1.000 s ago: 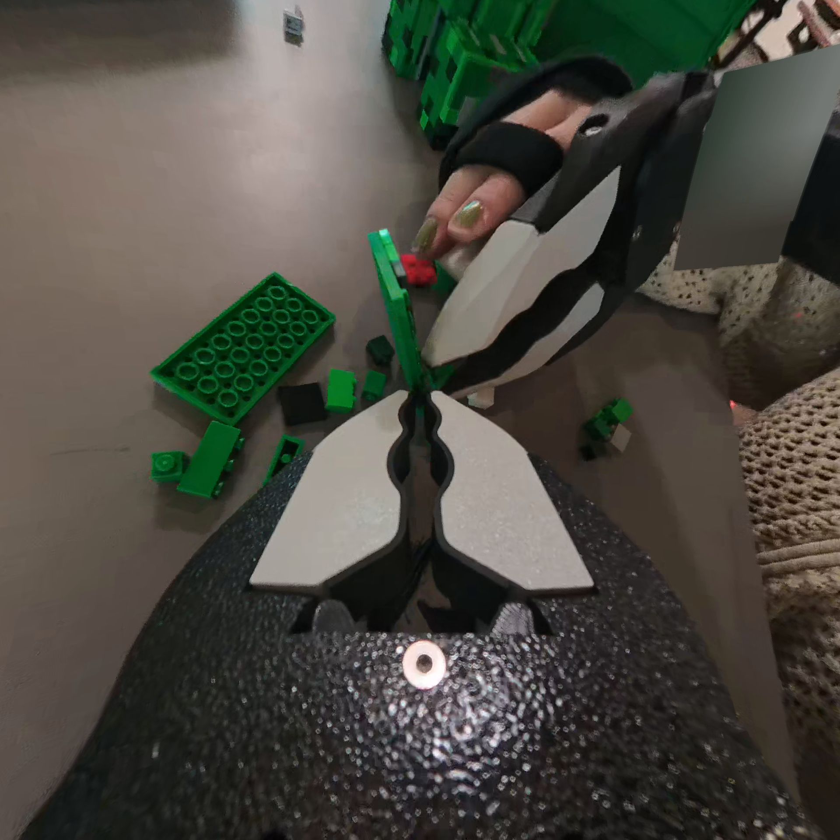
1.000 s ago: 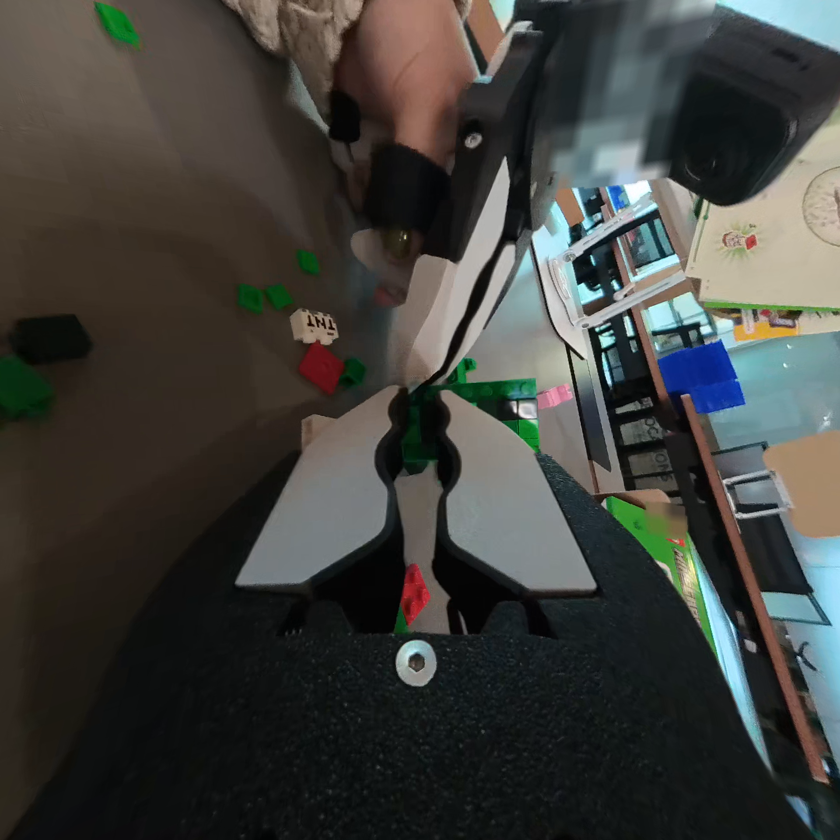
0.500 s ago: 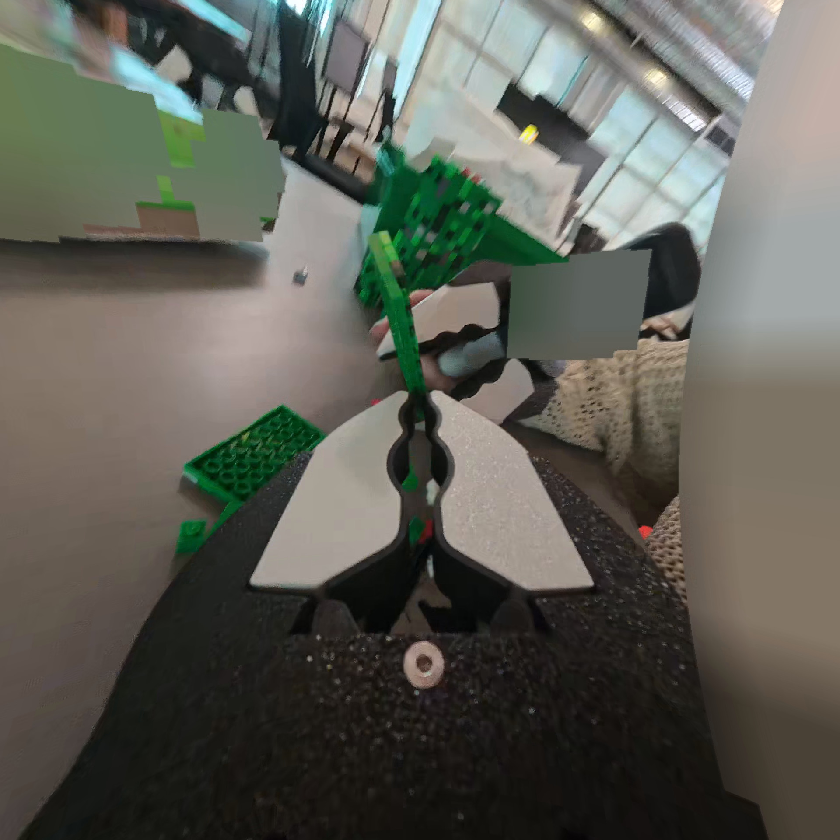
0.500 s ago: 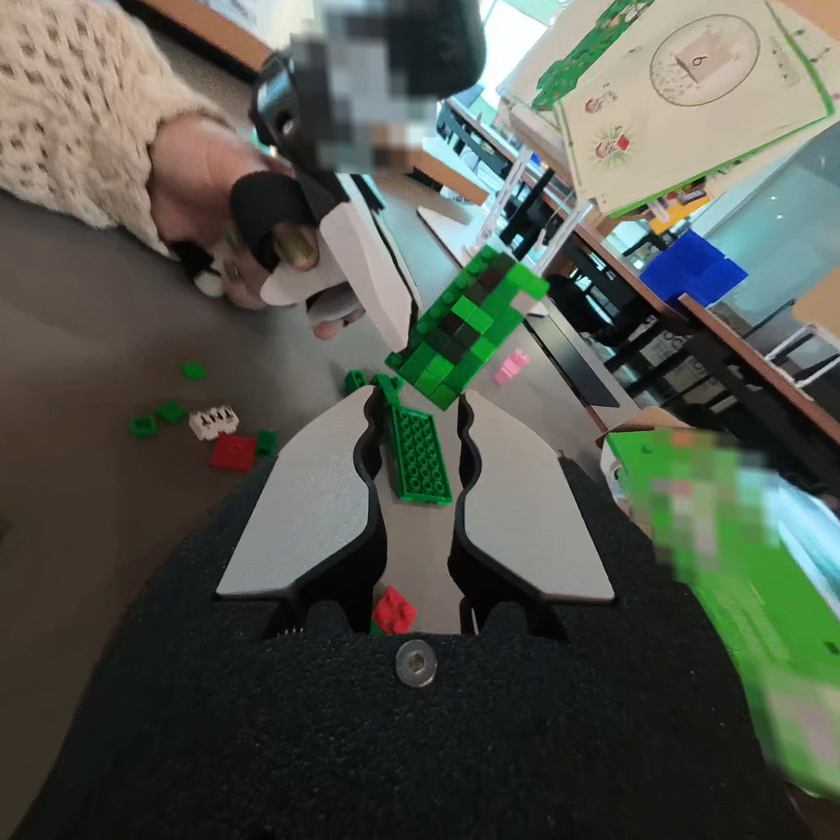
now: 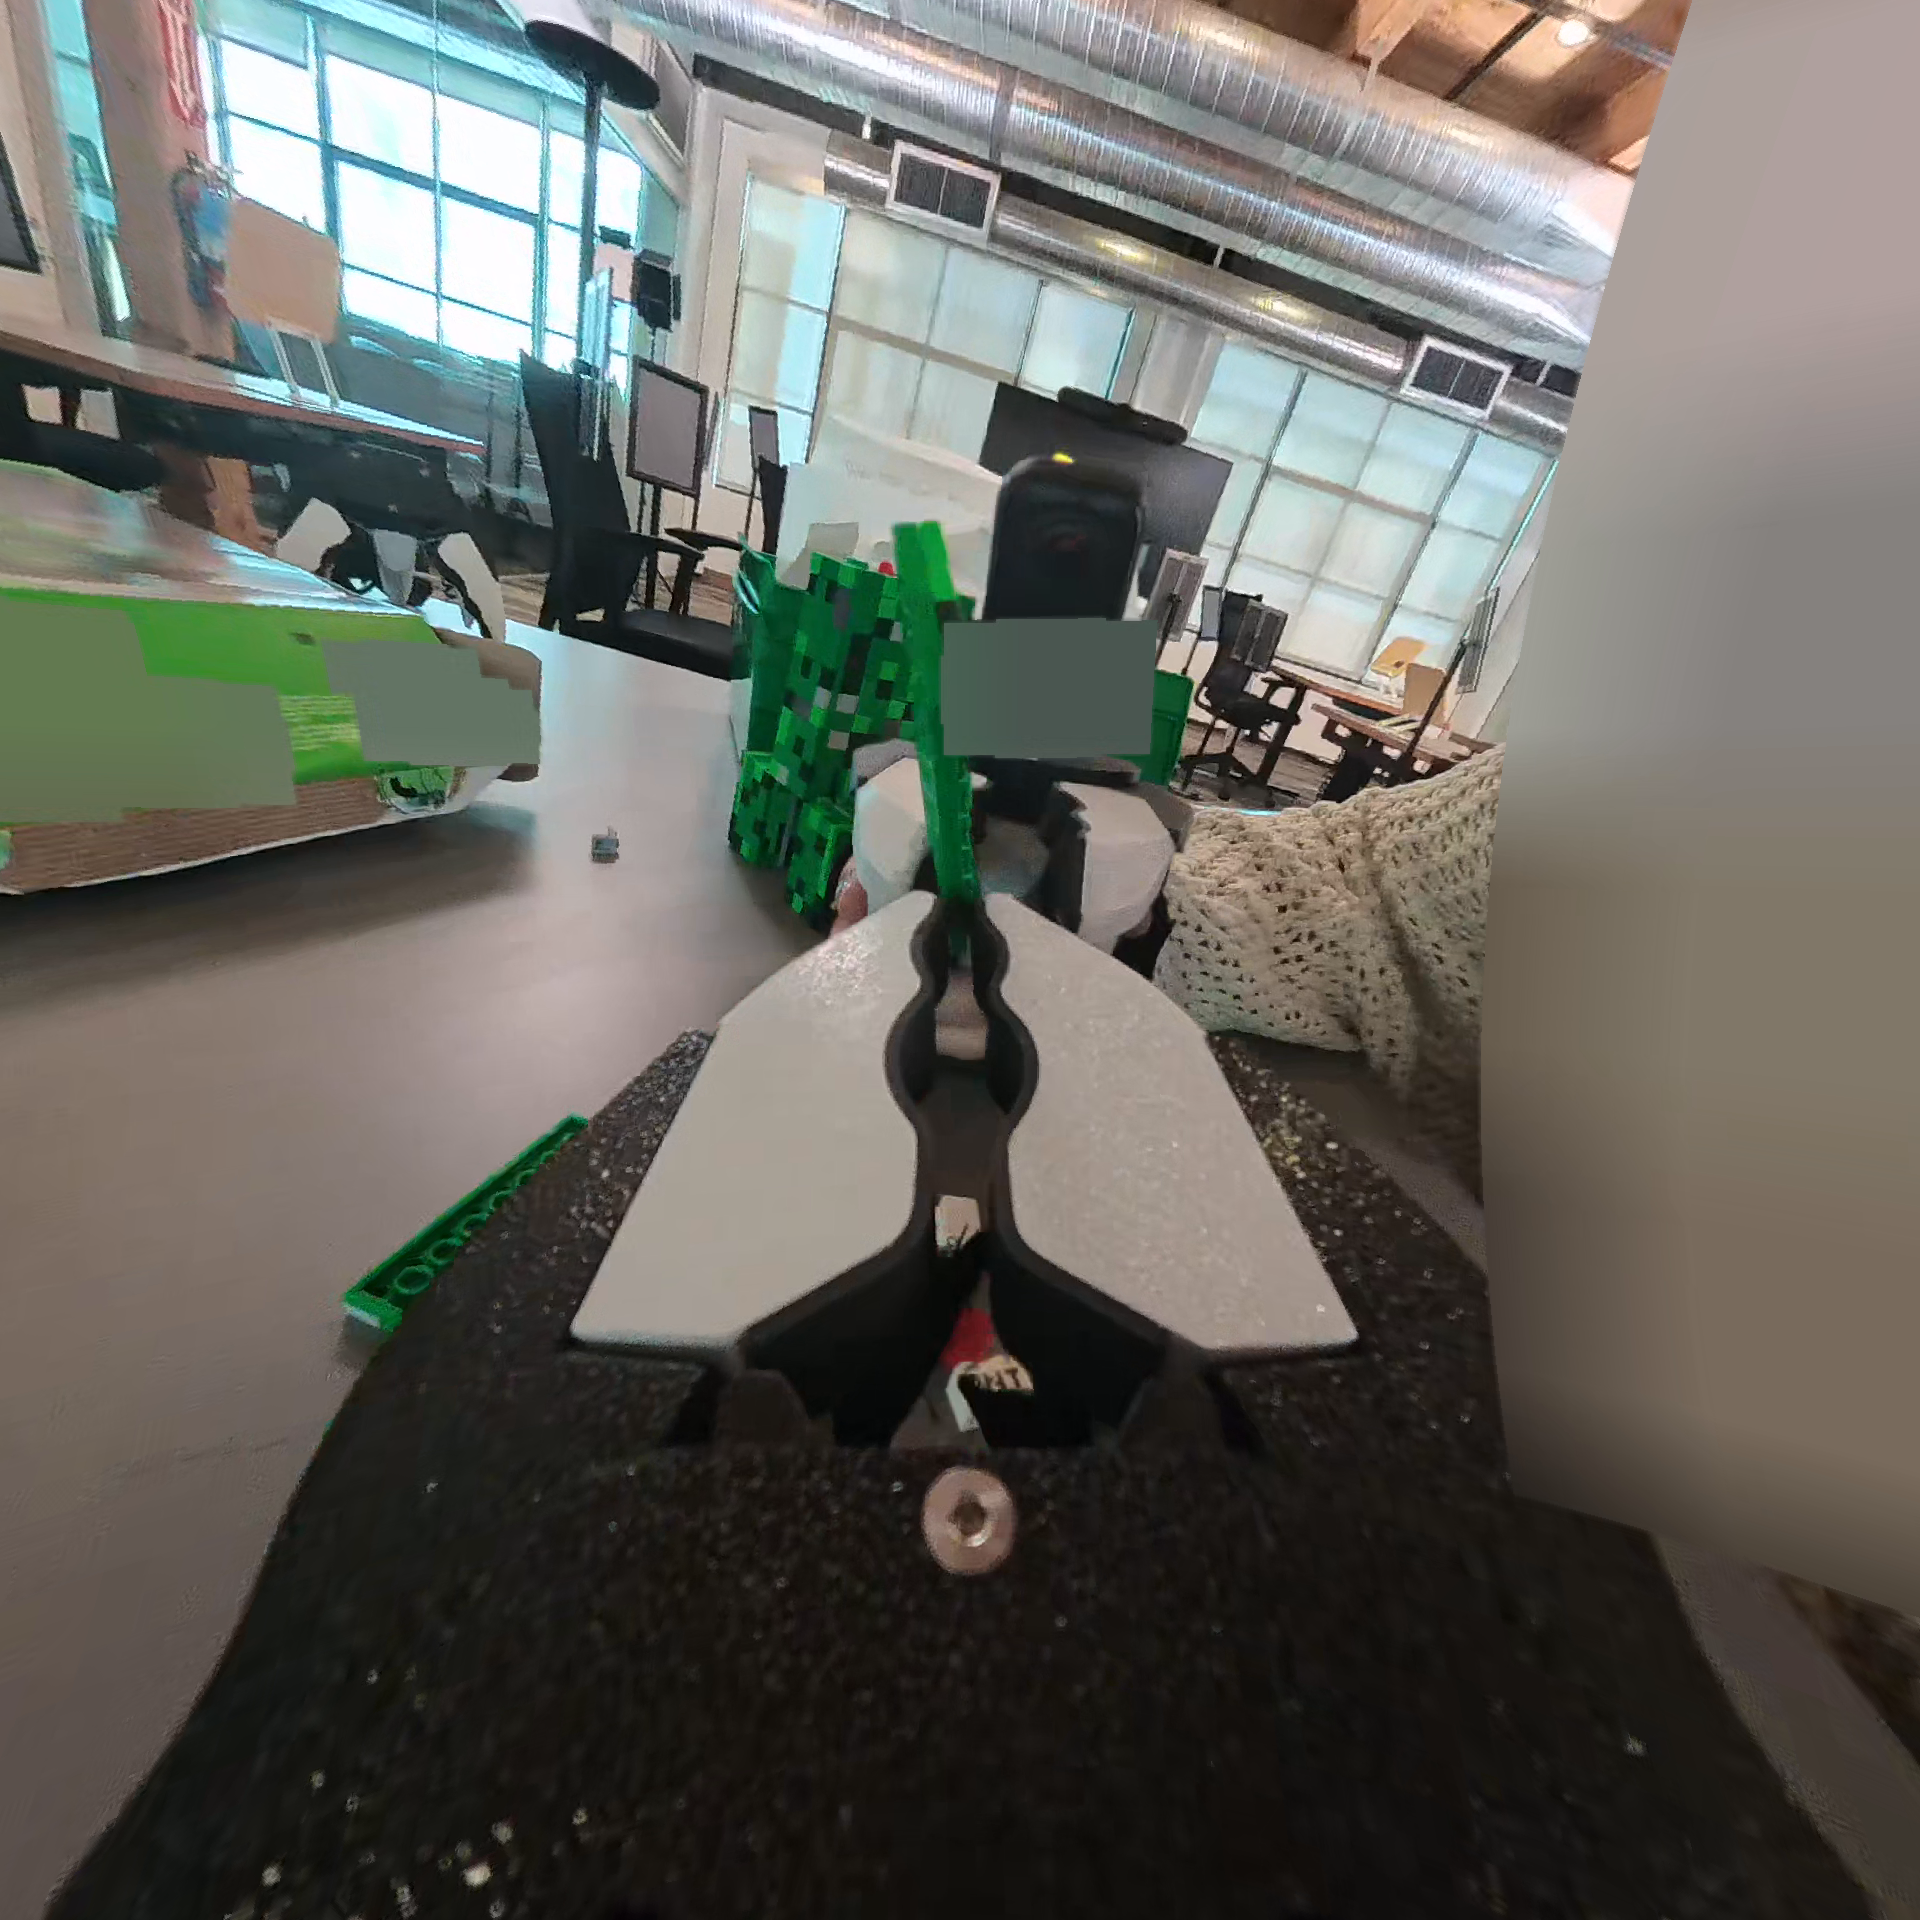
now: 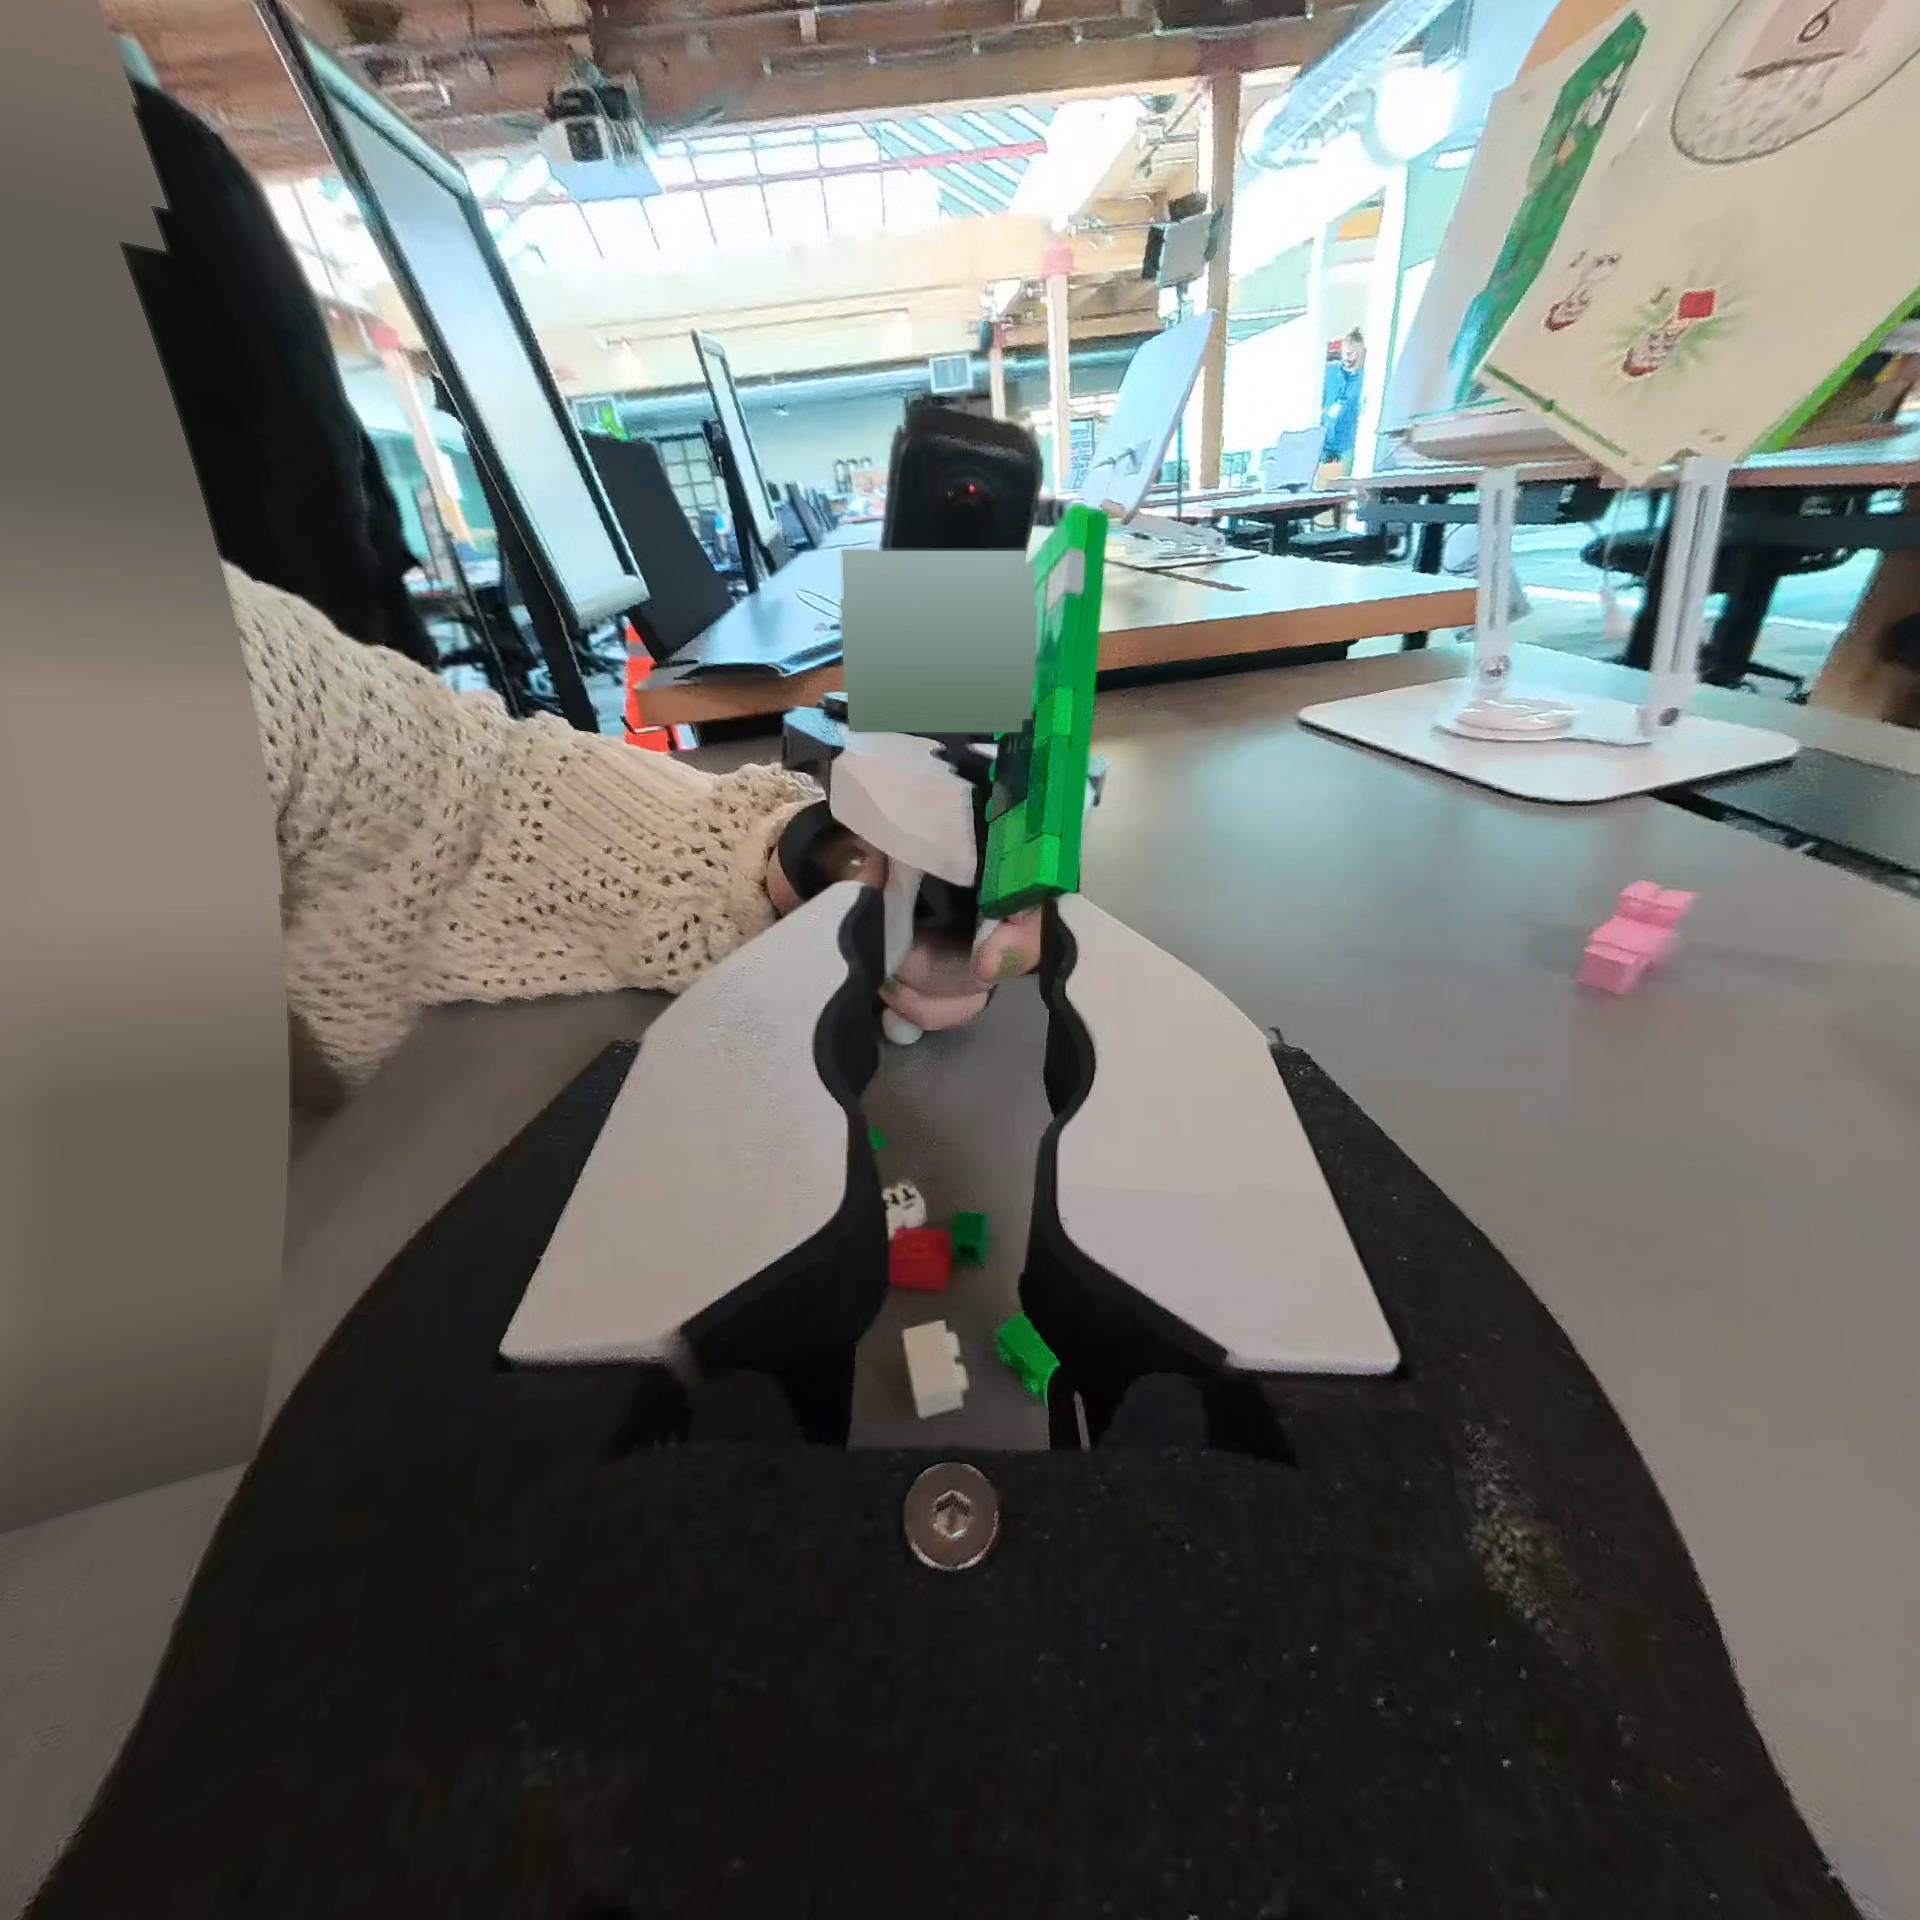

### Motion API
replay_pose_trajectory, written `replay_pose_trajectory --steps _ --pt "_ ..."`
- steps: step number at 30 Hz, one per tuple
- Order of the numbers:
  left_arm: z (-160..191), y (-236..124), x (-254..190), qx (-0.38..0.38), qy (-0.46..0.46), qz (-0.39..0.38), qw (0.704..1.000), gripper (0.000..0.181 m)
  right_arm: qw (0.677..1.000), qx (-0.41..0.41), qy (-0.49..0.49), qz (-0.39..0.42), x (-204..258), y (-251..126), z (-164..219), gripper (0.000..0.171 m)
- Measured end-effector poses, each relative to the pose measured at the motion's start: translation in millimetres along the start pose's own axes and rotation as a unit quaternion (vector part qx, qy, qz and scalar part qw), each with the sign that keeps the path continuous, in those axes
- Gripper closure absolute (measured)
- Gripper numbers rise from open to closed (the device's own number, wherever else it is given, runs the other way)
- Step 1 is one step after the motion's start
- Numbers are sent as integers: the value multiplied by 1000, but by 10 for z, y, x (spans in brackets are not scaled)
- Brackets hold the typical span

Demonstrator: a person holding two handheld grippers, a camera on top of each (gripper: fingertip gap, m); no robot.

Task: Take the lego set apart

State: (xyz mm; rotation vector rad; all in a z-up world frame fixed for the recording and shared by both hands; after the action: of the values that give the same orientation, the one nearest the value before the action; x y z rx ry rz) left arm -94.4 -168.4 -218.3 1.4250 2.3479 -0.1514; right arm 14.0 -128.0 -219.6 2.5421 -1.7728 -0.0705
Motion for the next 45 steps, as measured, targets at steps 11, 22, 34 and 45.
replay_pose_trajectory --steps 11,22,34,45 --pt "96 35 9 67 197 -133 969 178 974 3 -183 138 -48 -52 -46 137" --pt "255 89 -11 130 331 -165 920 178 961 35 -247 116 25 -24 21 152" --pt "315 99 55 166 381 -217 883 178 938 78 -311 133 32 10 108 153" --pt "387 118 107 218 388 -245 861 178 903 88 -394 147 131 58 107 150"
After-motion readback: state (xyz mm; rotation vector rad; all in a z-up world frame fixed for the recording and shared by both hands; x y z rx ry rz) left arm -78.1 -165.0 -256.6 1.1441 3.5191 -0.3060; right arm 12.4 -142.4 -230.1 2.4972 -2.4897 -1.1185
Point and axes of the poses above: each gripper's, where its closed fingertips meet, y out along the fingers, z out of its underside, x = y × z across the jaws, the point moved 6 cm from there along -y, back along the fingers, and after that the axes turned 7 degrees about -y, right-handed, at the moved point
